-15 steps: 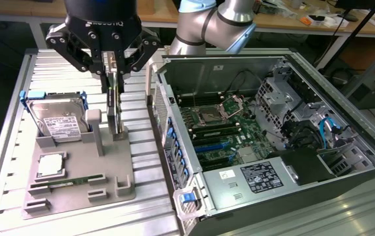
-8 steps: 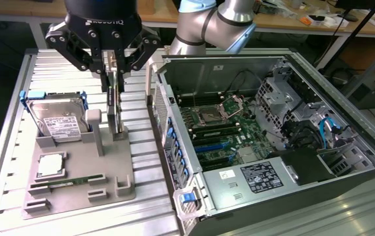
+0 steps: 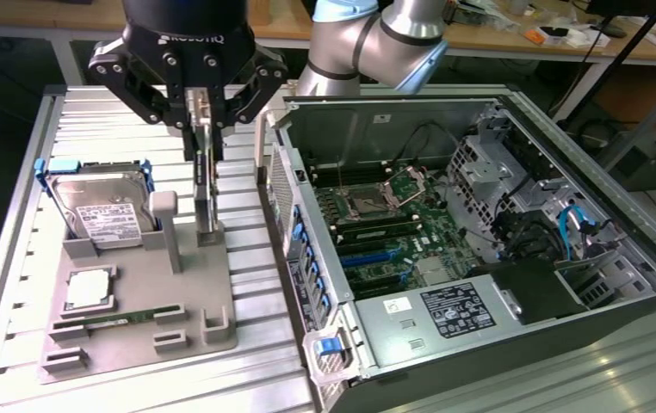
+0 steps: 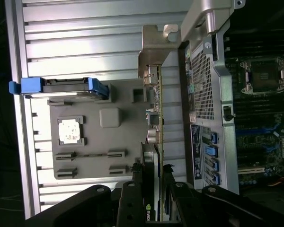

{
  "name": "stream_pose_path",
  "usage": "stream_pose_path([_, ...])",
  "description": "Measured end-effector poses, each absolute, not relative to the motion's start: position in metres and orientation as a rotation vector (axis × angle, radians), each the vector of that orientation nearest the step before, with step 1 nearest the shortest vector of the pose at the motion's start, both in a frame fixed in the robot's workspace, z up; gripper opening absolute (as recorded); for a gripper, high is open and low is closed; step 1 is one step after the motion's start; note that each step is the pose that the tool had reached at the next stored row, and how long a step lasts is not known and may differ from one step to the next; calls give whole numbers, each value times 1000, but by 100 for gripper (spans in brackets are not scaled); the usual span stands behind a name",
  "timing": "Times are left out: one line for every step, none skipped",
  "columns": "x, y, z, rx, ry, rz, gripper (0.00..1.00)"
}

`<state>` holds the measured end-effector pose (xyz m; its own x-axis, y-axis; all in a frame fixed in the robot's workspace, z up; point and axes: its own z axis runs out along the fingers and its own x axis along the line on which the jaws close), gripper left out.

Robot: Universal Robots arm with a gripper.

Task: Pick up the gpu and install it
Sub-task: 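Pick up the gpu and move the gpu toward the slot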

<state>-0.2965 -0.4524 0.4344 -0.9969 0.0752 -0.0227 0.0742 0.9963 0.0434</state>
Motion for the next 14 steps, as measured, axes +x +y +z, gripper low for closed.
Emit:
stream_pose_path([-296, -452, 434, 117, 3114, 66, 27])
stream_pose_path([-295, -452, 434, 117, 3114, 66, 27])
stream_pose_path([-294, -452, 434, 117, 3114, 66, 27])
stream_pose_path([-293, -452, 434, 117, 3114, 66, 27])
stream_pose_path([-292, -452, 434, 117, 3114, 66, 27])
stream_pose_path([-291, -452, 434, 117, 3114, 66, 27])
stream_pose_path([-290, -452, 434, 117, 3114, 66, 27])
stream_pose_path([-289, -452, 434, 117, 3114, 66, 27])
stream_pose_path([-288, -452, 434, 117, 3114, 66, 27])
stream_pose_path([-287, -452, 434, 117, 3114, 66, 27])
stream_pose_path([-286, -452, 434, 117, 3114, 66, 27])
stream_pose_path([-284, -452, 434, 117, 3114, 66, 27])
stream_pose_path([-283, -452, 434, 117, 3114, 66, 27])
stream_pose_path([-282, -452, 434, 117, 3114, 66, 27])
